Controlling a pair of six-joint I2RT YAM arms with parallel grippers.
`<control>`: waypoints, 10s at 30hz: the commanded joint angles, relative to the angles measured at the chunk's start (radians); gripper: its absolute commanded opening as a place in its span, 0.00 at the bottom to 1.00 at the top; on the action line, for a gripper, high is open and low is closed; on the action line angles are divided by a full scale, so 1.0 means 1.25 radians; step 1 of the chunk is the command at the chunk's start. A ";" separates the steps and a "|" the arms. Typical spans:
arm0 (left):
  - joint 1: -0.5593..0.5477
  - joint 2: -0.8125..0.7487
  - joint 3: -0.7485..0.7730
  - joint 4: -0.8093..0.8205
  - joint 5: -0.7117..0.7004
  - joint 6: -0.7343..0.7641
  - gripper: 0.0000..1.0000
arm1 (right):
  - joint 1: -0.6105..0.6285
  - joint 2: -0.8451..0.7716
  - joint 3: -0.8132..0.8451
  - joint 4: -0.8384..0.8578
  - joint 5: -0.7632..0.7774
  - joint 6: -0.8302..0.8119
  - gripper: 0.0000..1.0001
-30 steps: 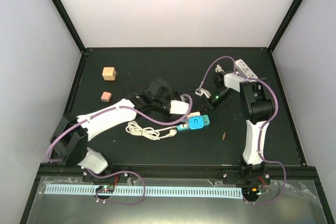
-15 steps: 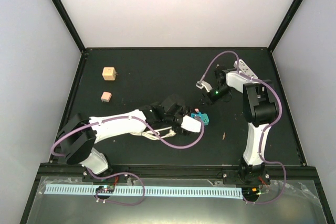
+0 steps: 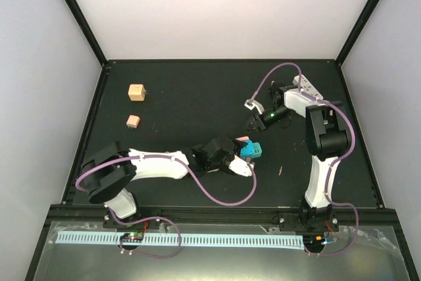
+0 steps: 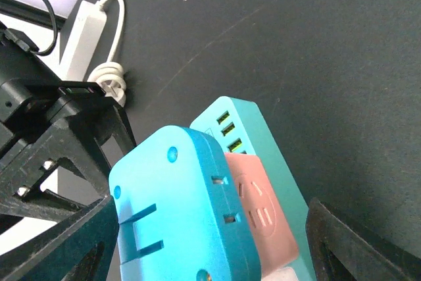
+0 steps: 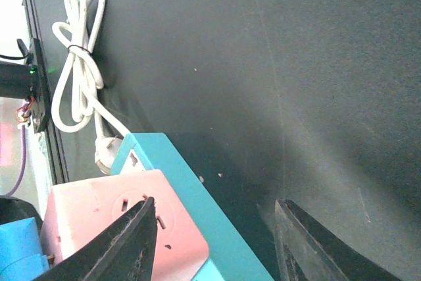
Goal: Pull the plug off the socket
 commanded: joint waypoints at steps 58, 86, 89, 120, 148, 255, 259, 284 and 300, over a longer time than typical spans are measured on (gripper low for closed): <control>0.228 0.031 0.270 -0.486 0.329 -0.256 0.02 | -0.097 -0.241 -0.112 0.083 -0.012 -0.178 0.70; 0.370 -0.077 0.097 -0.495 0.494 -0.219 0.02 | 0.137 -0.538 -0.523 0.768 -0.072 0.059 0.85; 0.373 -0.077 0.091 -0.493 0.499 -0.224 0.02 | 0.165 -0.525 -0.560 0.871 -0.069 0.095 0.86; 0.374 -0.080 0.082 -0.483 0.517 -0.276 0.01 | 0.253 -0.316 -0.553 0.928 -0.009 -0.126 0.77; 0.374 -0.093 0.083 -0.485 0.548 -0.288 0.02 | 0.255 -0.309 -0.552 0.913 0.026 -0.134 0.80; 0.572 -0.217 0.216 -0.681 0.870 -0.303 0.02 | 0.307 -0.436 -0.249 0.609 -0.109 0.245 0.32; 0.571 -0.207 0.221 -0.685 0.877 -0.303 0.01 | 0.309 -0.439 -0.247 0.613 -0.124 0.266 0.29; 0.572 -0.207 0.368 -0.721 0.665 -0.396 0.81 | 0.205 -0.380 -0.173 0.801 -0.204 0.791 0.01; 0.571 -0.323 0.330 -0.632 0.583 -0.375 0.99 | 0.148 -0.371 -0.223 1.100 -0.215 1.135 0.01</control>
